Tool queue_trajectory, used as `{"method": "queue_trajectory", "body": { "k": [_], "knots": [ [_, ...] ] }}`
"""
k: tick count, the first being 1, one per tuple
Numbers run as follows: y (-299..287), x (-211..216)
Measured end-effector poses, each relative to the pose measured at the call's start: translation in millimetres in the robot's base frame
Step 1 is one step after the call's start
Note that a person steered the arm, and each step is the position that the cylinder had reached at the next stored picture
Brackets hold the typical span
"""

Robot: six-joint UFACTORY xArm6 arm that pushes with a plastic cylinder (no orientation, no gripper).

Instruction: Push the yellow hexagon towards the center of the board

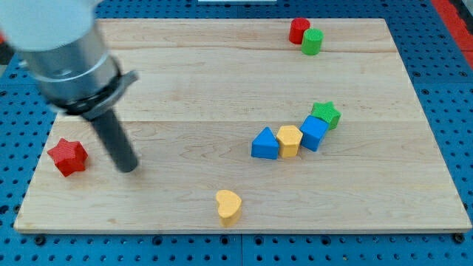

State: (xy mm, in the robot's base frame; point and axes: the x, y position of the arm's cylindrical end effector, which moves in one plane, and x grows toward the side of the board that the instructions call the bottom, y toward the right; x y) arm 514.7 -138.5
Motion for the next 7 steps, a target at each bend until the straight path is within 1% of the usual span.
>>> {"method": "queue_trajectory", "body": {
  "k": [1, 2, 3, 4, 5, 6, 7],
  "knots": [
    [42.5, -10.0],
    [101.1, -15.2],
    [107.7, 4.6],
    [166.4, 19.5],
    [243.5, 18.9],
    [235.4, -0.6],
    [178.1, -16.3]
  ]
}}
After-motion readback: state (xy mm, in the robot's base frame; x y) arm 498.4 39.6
